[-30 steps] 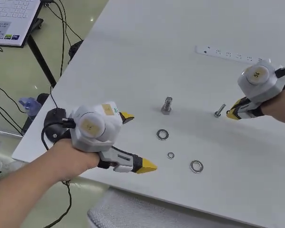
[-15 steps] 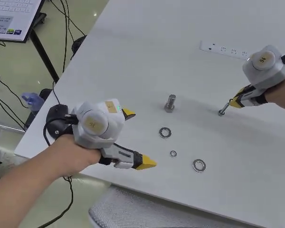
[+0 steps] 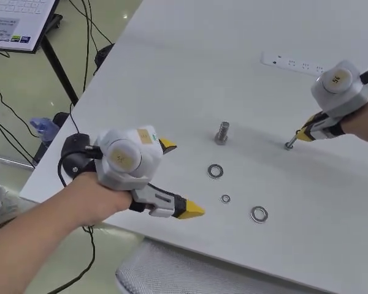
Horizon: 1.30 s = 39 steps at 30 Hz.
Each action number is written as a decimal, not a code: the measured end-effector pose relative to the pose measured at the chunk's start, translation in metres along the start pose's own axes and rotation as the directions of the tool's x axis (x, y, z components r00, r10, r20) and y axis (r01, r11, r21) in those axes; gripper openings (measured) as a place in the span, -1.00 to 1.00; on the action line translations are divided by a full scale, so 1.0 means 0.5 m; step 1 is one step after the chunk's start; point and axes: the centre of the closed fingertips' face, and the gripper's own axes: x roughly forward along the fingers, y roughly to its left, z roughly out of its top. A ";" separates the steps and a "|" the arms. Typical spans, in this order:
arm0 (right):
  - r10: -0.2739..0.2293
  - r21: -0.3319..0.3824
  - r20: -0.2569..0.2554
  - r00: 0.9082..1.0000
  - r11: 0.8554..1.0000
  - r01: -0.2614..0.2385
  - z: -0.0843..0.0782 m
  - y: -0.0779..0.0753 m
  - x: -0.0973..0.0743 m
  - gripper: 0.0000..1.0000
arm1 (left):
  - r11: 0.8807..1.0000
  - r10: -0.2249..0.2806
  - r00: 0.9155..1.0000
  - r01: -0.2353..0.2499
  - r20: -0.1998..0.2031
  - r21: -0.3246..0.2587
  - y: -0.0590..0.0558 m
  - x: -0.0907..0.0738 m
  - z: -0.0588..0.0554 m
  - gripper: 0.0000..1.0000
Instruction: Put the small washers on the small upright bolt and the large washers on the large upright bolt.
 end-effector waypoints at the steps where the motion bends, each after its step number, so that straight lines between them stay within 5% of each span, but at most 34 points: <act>1: 0.001 0.001 -0.001 1.000 1.000 -0.001 0.000 0.001 0.001 -0.75 | 1.000 0.000 1.000 0.000 -0.002 0.000 0.000 0.000 -0.001 0.73; 39: 0.016 -0.027 -0.039 0.999 0.999 -0.017 -0.021 0.012 0.067 -0.75 | 1.000 -0.003 1.000 0.003 -0.011 -0.016 0.002 -0.001 -0.018 0.86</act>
